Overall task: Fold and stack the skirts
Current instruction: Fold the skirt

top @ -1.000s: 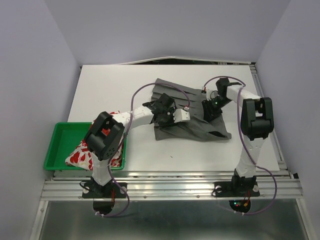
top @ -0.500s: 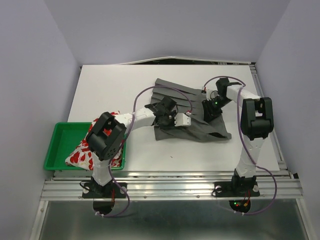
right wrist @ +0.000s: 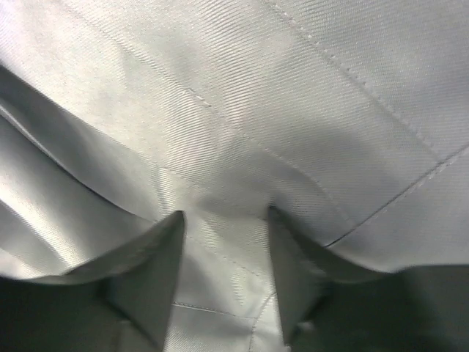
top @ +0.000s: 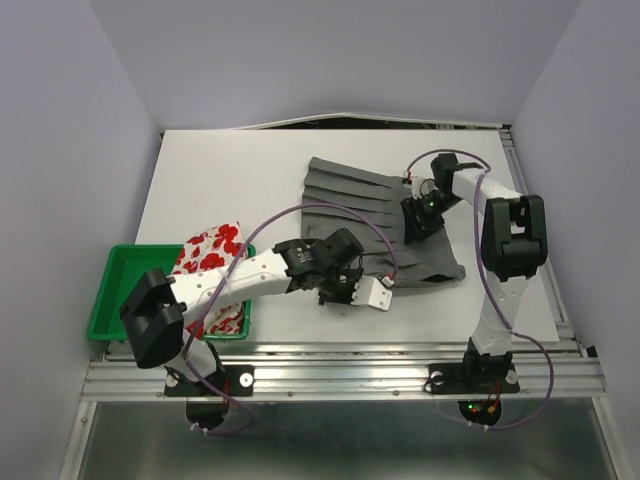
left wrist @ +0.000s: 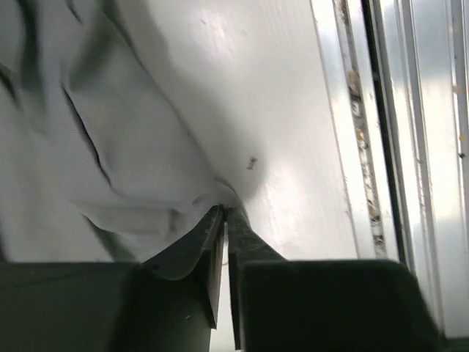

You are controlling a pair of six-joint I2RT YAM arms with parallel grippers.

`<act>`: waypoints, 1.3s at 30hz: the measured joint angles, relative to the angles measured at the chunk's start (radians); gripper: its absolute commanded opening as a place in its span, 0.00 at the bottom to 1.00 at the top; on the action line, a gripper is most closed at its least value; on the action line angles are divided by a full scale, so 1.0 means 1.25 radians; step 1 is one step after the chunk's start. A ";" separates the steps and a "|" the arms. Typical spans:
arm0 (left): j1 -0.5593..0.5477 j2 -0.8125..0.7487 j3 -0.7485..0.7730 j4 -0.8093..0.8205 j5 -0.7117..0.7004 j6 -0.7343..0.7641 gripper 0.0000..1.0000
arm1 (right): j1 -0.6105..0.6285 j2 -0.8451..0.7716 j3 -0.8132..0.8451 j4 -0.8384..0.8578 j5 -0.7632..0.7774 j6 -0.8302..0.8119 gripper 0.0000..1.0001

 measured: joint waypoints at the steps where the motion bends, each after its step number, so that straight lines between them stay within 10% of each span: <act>1: 0.001 0.013 -0.007 -0.009 0.003 -0.005 0.32 | 0.000 -0.007 -0.001 0.000 0.001 -0.012 0.65; 4: 0.004 0.060 -0.037 -0.040 0.017 -0.031 0.56 | 0.002 -0.057 -0.013 0.020 0.038 -0.077 0.75; 18: 0.052 0.014 -0.052 0.029 0.070 -0.206 0.60 | -0.019 -0.637 -0.497 0.071 0.146 -0.574 0.68; 27: 0.064 0.065 -0.052 0.116 0.097 -0.303 0.60 | -0.105 -0.688 -0.682 0.157 0.117 -0.895 0.68; 39: -0.006 0.085 -0.076 0.181 0.031 -0.313 0.67 | -0.106 -0.675 -0.806 0.441 0.099 -1.018 0.32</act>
